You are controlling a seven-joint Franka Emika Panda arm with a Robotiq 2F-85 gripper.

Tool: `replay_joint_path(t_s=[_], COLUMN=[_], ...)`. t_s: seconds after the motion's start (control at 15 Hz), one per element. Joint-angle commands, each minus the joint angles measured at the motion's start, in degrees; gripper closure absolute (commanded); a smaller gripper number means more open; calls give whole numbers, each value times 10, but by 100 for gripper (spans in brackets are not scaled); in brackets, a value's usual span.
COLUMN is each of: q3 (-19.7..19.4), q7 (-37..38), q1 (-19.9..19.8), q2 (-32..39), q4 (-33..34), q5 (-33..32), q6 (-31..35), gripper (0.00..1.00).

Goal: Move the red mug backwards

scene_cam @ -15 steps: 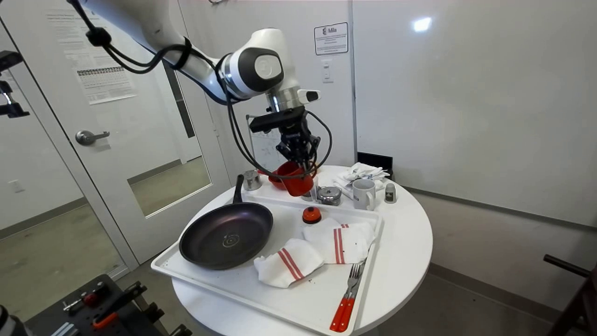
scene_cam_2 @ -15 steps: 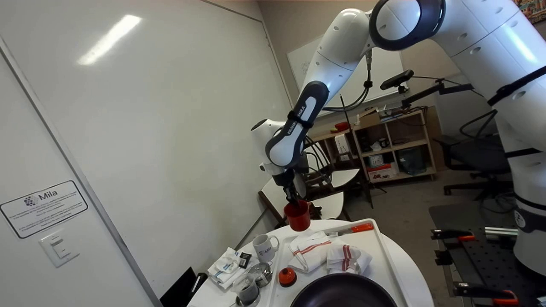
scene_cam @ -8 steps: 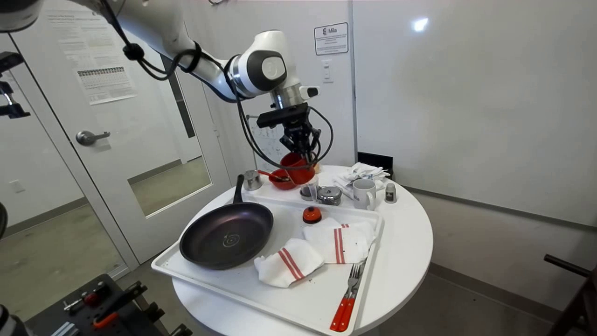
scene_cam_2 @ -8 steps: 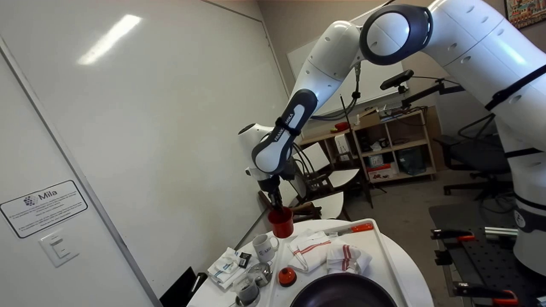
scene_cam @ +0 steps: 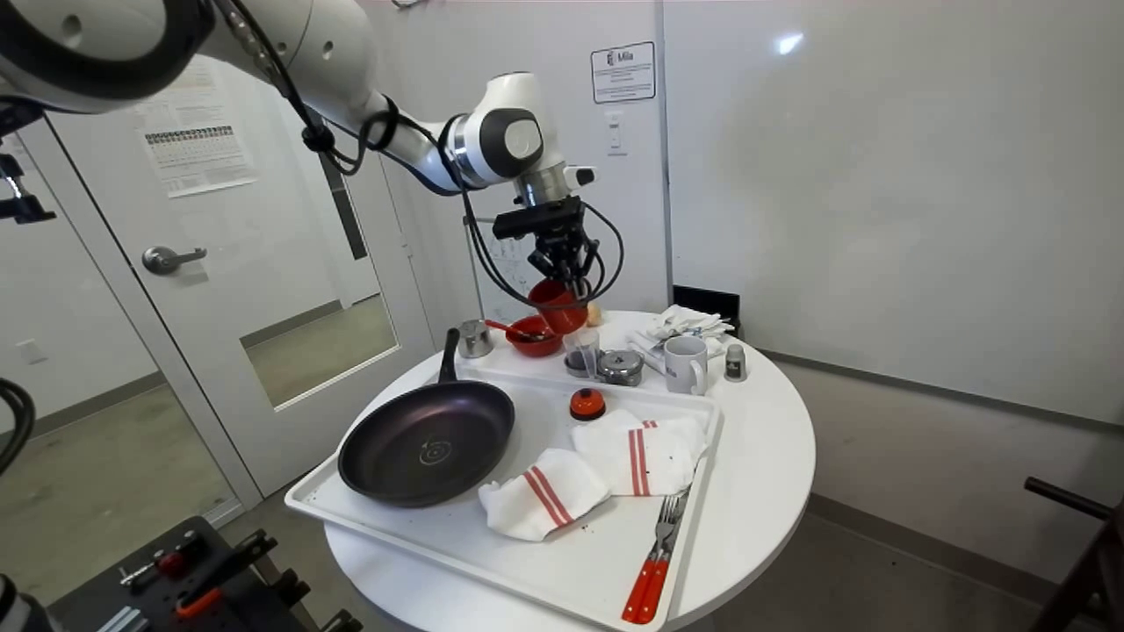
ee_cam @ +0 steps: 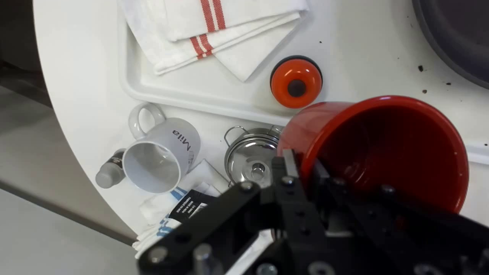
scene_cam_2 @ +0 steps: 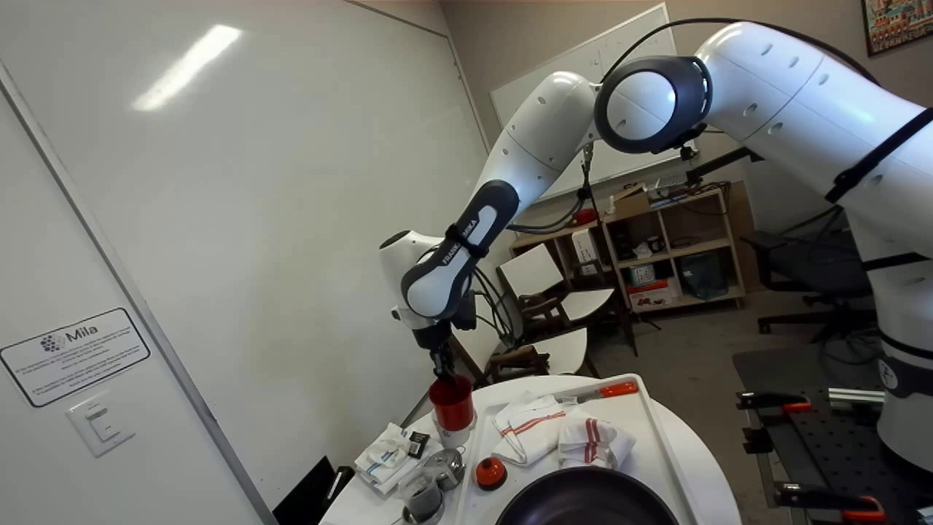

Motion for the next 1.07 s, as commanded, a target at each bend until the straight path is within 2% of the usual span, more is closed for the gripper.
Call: replay_joint_path(t_s=[0.0,0.27,0.47,1.0], q3=[5,13,17,19], q7=[-15,-12,-9,-6], q1=[13,28,36,28], q2=[54,99,117,117], q4=[88,143,157,121], q5=[8,10,13,24], q6=[-47,-76,-93,-74], gripper=[98,98,98,98])
